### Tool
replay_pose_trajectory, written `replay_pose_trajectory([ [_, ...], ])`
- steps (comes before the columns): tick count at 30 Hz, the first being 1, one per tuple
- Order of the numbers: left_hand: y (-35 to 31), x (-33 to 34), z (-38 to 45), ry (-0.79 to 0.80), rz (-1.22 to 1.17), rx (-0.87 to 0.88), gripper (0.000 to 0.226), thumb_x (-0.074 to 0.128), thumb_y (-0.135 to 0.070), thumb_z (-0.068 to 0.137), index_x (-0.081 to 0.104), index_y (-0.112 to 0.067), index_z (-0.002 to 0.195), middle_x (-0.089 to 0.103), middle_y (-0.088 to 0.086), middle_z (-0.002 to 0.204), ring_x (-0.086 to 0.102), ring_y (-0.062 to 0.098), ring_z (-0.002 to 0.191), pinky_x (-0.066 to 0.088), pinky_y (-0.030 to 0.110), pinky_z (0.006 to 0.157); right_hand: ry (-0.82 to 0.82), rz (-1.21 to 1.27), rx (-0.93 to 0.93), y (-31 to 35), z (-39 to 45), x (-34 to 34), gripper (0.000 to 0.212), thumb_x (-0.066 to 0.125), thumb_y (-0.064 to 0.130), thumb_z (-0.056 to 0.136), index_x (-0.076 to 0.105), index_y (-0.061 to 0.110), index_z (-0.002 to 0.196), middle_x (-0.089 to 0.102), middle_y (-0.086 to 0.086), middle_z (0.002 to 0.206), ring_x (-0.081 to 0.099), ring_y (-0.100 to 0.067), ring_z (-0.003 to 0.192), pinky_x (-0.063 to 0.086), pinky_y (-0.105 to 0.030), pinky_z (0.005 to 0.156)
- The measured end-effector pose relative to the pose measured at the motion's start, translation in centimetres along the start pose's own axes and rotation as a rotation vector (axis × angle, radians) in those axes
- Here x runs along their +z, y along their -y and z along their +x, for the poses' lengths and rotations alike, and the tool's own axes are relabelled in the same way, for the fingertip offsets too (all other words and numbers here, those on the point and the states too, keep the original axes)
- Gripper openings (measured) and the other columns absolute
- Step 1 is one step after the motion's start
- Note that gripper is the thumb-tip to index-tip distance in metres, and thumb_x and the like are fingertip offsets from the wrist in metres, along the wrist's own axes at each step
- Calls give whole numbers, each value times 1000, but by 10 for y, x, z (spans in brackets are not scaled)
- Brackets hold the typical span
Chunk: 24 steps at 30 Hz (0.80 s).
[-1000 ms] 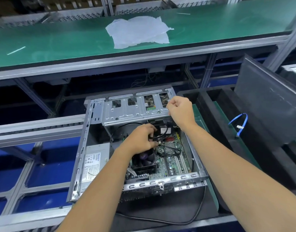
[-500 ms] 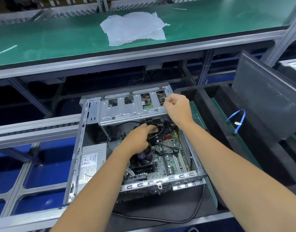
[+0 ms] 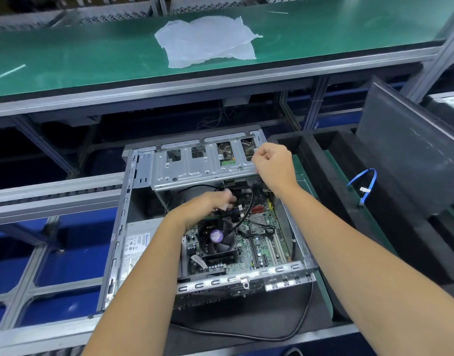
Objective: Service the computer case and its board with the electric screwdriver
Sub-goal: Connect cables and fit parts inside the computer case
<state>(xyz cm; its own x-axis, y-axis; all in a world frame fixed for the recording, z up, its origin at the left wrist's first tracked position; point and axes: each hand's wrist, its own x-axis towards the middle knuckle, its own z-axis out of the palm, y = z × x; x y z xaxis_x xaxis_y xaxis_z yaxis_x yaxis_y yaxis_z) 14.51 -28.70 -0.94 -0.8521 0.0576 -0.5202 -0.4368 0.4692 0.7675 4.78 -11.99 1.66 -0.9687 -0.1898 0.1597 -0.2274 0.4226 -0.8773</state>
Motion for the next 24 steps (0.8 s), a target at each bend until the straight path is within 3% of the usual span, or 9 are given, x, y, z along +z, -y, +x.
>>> replay_pose_trajectory([
  [2,3,-4,4,-290,-30,28,29,42,-16,98,69,-23,98,69,-4,102,60,15,103,43,30,88,4,2,4,1,0,-1,25,55,0,84,54,11,61,57,-10,60,47,-17,59,43,-27,61],
  [3,6,-6,5,-359,-6,39,32,43,-2,92,69,-21,94,70,-1,95,62,18,97,45,28,80,4,2,4,1,0,-1,25,54,-1,84,54,11,62,56,-9,60,47,-18,59,44,-27,62],
  [5,11,-7,6,-356,62,38,40,44,9,86,68,-18,103,67,4,94,62,22,90,45,28,69,3,-1,0,1,-1,0,24,54,-1,84,55,9,63,57,-10,62,48,-18,60,45,-28,63],
  [8,13,-7,8,-346,190,61,43,55,6,83,65,-23,113,63,2,110,61,24,95,49,34,71,0,-5,-11,1,-1,0,23,54,-1,84,55,9,63,56,-9,61,47,-18,60,47,-30,65],
  [11,18,-8,10,-448,347,61,45,69,-2,80,62,-17,122,59,5,124,56,23,108,43,24,79,-10,-13,-15,0,0,-1,21,54,-1,85,56,6,65,55,-8,59,47,-17,59,52,-32,69],
  [15,23,-8,8,-472,435,85,47,78,-22,77,64,-20,122,60,4,126,53,23,113,41,27,87,-12,-24,-17,0,0,0,18,53,0,85,60,1,67,56,-9,59,46,-16,58,50,-30,67],
  [19,23,-7,7,-449,528,104,37,72,-20,83,66,-27,119,61,6,122,51,27,113,46,36,89,-10,-31,-23,0,-1,0,18,54,0,85,59,0,67,60,-18,62,47,-16,58,49,-29,65],
  [22,23,-4,8,-493,549,106,25,62,-15,90,65,-17,114,62,9,113,50,29,108,47,39,85,-13,-33,-24,0,-1,0,17,53,0,85,60,-4,70,63,-24,67,47,-18,59,48,-27,65],
  [24,23,-5,8,-554,569,44,12,51,-9,93,60,-7,101,64,13,109,52,31,106,48,42,85,-14,-37,-27,1,-1,0,17,53,0,85,60,-4,70,63,-24,68,47,-18,60,48,-27,66],
])
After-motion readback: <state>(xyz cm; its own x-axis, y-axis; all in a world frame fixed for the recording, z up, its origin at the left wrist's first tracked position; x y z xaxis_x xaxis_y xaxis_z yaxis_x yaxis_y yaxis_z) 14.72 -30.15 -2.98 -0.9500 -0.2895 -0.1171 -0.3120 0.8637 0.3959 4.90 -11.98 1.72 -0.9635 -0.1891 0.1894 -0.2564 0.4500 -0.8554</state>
